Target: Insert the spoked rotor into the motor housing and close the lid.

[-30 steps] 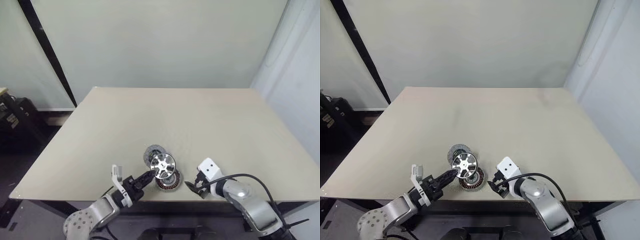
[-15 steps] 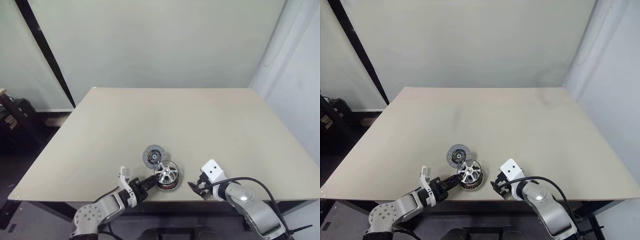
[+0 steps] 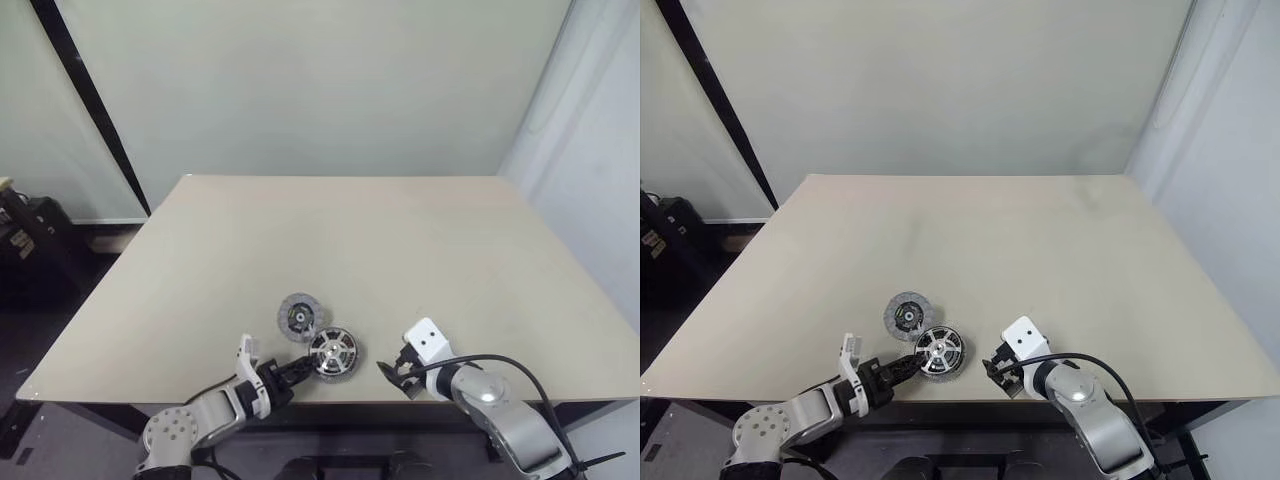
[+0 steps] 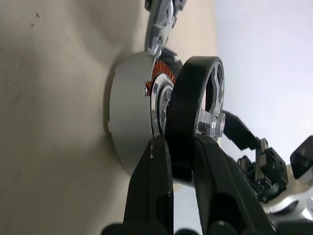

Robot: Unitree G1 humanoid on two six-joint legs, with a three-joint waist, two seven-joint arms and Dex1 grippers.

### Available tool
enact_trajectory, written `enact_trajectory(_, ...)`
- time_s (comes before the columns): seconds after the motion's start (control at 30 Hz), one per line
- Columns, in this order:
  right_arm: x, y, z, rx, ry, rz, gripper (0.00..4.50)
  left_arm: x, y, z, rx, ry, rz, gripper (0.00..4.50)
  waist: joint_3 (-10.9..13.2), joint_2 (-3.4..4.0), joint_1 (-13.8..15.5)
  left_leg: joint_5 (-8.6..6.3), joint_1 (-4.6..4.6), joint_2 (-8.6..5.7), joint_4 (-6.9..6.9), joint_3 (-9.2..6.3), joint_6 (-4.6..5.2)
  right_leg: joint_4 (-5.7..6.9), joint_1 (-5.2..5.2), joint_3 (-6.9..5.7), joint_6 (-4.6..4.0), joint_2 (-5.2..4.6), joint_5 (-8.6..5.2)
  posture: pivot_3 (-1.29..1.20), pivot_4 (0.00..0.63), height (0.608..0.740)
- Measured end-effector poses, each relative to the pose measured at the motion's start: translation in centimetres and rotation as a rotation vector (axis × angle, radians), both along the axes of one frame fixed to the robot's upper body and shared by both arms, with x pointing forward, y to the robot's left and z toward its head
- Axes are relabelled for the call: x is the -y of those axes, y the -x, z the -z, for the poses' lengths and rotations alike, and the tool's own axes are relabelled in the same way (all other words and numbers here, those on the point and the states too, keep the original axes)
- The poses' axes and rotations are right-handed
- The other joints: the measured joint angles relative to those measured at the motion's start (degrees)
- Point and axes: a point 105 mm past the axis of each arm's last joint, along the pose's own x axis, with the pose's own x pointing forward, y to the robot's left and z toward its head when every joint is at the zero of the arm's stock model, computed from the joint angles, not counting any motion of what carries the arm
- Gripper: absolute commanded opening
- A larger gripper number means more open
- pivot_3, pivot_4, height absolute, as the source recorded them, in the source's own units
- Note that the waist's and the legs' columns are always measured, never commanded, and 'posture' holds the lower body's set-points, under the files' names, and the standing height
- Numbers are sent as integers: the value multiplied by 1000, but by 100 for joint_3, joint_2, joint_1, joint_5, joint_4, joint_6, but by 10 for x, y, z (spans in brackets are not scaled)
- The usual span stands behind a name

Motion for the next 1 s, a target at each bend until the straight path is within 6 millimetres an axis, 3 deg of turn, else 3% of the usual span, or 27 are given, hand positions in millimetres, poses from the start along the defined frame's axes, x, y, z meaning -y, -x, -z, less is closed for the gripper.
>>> enact_trajectory(0.83,-2,-2,-2,7,-6,1,4500,0,-2,0,1,3,-24,219,0,0,2,0,-1,-1,2,0,0,0,1,0,0,-1,0,0,0,740)
enact_trajectory(1.0,-2,-2,-2,8,-6,1,4500,2,-5,-4,24,-11,-9,1855,0,0,2,0,-1,-1,3,1,-1,-1,2,1,0,-2,0,0,0,740)
